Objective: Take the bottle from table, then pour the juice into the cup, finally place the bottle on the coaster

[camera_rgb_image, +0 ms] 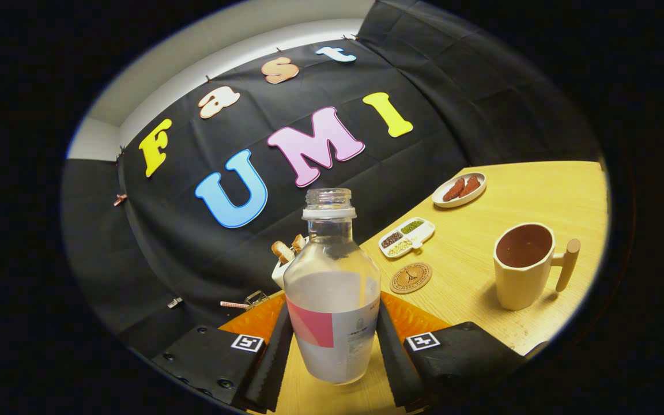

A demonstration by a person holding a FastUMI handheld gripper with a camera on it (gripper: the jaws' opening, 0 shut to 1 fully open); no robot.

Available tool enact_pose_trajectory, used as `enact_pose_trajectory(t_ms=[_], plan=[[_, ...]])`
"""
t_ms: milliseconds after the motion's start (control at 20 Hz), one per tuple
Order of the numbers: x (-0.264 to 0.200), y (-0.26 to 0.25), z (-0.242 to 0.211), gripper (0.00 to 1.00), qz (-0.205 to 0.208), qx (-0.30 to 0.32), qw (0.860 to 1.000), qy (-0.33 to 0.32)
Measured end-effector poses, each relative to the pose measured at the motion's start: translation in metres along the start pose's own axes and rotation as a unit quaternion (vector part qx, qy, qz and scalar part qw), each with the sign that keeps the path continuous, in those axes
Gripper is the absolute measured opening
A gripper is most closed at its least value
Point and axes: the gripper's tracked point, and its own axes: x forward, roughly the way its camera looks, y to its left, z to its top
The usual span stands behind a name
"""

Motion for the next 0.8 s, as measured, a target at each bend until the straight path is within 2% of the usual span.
enact_pose_trajectory(t_ms=[300,550,800], plan=[[-0.001,-0.027,0.002,0.74,-0.028,0.099,0.994,0.032],[0.000,-0.041,0.010,0.74,-0.039,0.207,0.977,0.040],[0.003,-0.065,0.015,0.74,-0.060,0.282,0.957,0.038]])
